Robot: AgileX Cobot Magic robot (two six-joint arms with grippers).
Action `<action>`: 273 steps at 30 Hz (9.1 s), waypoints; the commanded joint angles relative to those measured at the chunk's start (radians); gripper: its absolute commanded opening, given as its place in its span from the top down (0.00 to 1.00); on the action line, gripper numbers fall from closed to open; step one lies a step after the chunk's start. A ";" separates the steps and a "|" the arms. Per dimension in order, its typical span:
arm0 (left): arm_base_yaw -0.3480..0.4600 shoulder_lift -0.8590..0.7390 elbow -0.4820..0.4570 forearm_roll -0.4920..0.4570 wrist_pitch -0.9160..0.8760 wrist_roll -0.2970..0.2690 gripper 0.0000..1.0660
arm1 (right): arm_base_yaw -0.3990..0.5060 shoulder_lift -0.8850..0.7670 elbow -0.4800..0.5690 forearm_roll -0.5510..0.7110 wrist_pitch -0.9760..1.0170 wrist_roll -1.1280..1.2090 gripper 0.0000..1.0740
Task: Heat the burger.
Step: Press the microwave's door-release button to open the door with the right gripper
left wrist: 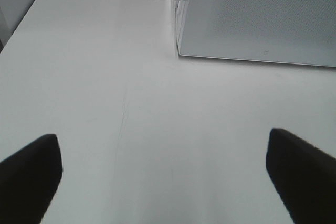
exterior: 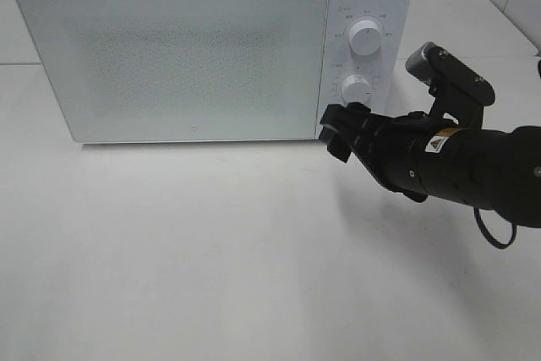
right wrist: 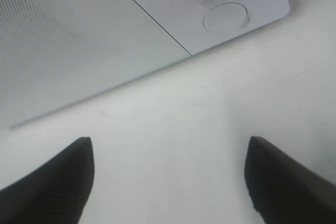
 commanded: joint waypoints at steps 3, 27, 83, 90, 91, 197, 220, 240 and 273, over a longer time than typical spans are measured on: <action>0.004 -0.023 0.001 -0.003 -0.005 -0.004 0.08 | -0.054 -0.024 -0.054 -0.011 0.231 -0.260 0.30; 0.004 -0.023 0.001 -0.003 -0.005 -0.004 0.08 | -0.101 -0.216 -0.251 -0.470 0.997 -0.248 0.30; 0.004 -0.022 0.001 -0.005 -0.005 -0.004 0.08 | -0.426 -1.621 0.004 -0.507 1.509 -0.274 0.29; 0.004 -0.022 0.001 -0.004 -0.005 -0.004 0.08 | -0.426 -1.621 0.004 -0.507 1.509 -0.275 0.30; 0.004 -0.022 0.001 -0.004 -0.005 -0.004 0.08 | -0.426 -1.621 0.004 -0.507 1.509 -0.275 0.30; 0.004 -0.022 0.001 0.003 -0.005 -0.004 0.08 | 0.124 0.214 0.020 0.274 -0.605 -0.604 0.30; 0.004 -0.022 0.001 0.003 -0.005 -0.004 0.08 | 0.124 0.214 0.020 0.253 -0.588 0.489 0.49; 0.004 -0.022 0.001 0.003 -0.005 -0.004 0.08 | 0.121 0.214 0.020 0.260 -0.515 1.007 1.00; 0.004 -0.022 0.001 0.003 -0.005 -0.004 0.08 | -0.008 0.466 -0.252 0.175 -0.455 0.991 1.00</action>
